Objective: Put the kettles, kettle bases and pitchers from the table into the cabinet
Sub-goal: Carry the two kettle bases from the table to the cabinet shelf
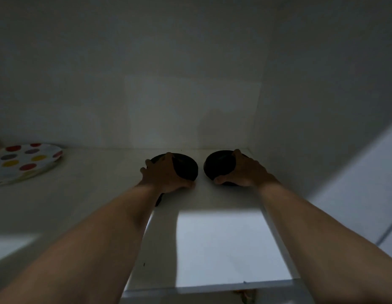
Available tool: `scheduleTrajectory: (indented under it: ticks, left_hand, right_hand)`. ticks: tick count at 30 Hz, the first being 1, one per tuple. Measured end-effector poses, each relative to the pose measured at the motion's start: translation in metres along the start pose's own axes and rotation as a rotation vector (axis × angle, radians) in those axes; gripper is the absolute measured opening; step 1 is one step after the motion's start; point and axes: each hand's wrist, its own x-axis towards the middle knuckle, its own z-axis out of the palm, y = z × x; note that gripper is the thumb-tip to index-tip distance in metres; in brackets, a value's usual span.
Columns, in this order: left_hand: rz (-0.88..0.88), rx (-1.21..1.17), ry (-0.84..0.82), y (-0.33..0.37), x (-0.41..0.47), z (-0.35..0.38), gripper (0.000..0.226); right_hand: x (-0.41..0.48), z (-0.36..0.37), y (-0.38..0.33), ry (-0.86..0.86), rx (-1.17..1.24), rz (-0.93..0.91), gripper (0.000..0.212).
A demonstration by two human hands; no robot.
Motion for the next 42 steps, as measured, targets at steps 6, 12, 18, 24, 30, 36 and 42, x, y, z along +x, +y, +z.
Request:
scheduleTrajectory:
  ticks: [6,12,18,24,30,36,42]
  left_hand:
    - [-0.038,-0.026,-0.046,-0.001,0.051,0.022,0.131]
    - [-0.05,-0.073,-0.059,-0.001,0.088,0.033,0.143]
    - [-0.047,-0.066,-0.059,0.001,0.109,0.037,0.141]
    - [-0.048,-0.032,-0.076,0.009,0.111,0.035,0.139]
    - [-0.036,0.104,-0.061,0.014,0.097,0.024,0.139]
    - [0.0,0.095,-0.011,0.016,0.047,-0.007,0.126]
    - [0.081,0.111,0.074,0.031,-0.04,-0.049,0.112]
  right_hand:
    - [0.045,0.009,0.002,-0.01,0.017,0.012,0.141]
    - [0.076,0.025,0.01,-0.013,0.095,0.028,0.148]
    - [0.085,0.028,0.007,-0.027,0.178,-0.017,0.134]
    - [0.162,0.068,0.057,-0.016,0.177,0.003,0.149]
    - [0.083,0.022,0.005,-0.004,0.08,0.077,0.141]
    - [0.028,-0.009,-0.002,0.063,0.011,0.026,0.114]
    - [-0.055,-0.047,-0.027,0.105,-0.05,-0.037,0.1]
